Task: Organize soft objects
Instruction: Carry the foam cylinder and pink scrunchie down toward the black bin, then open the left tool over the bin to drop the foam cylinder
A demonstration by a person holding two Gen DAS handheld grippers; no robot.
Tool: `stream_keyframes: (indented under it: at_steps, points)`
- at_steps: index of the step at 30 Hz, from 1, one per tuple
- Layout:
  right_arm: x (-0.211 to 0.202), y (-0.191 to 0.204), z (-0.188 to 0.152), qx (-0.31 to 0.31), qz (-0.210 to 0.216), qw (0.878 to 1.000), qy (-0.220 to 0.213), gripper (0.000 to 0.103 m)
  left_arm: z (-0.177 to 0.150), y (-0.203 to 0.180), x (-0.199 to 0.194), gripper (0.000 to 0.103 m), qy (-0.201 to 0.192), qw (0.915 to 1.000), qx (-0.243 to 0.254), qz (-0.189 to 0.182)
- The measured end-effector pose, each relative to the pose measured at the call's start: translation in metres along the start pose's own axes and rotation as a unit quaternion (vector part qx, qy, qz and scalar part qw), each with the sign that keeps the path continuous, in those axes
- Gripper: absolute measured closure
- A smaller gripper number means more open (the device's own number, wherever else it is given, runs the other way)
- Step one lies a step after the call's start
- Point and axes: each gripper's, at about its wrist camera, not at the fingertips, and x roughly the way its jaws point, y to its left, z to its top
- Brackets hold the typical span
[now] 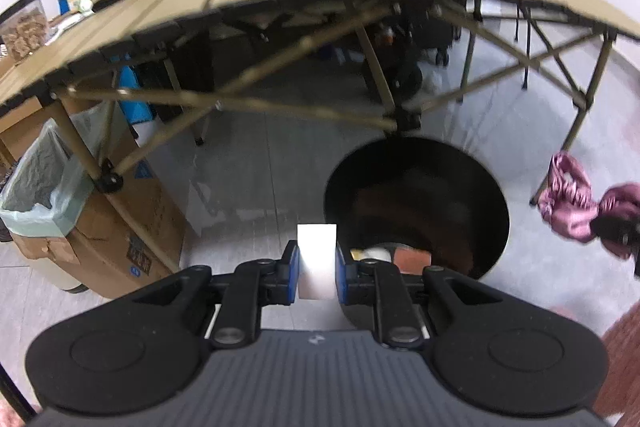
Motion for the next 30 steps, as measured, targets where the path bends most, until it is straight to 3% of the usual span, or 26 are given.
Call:
stream_keyframes:
  at_steps: [14,30]
  points:
    - [0.033,-0.034,-0.004,0.038,-0.034,0.998,0.028,0.069,-0.007,-0.006,0.039,0.085,0.068,0.9977,0.007,-0.001]
    - [0.046,-0.036,-0.004,0.041,-0.051,0.997,0.037,0.069,0.024,-0.039,0.064,0.085,0.083,0.9961,-0.004,-0.028]
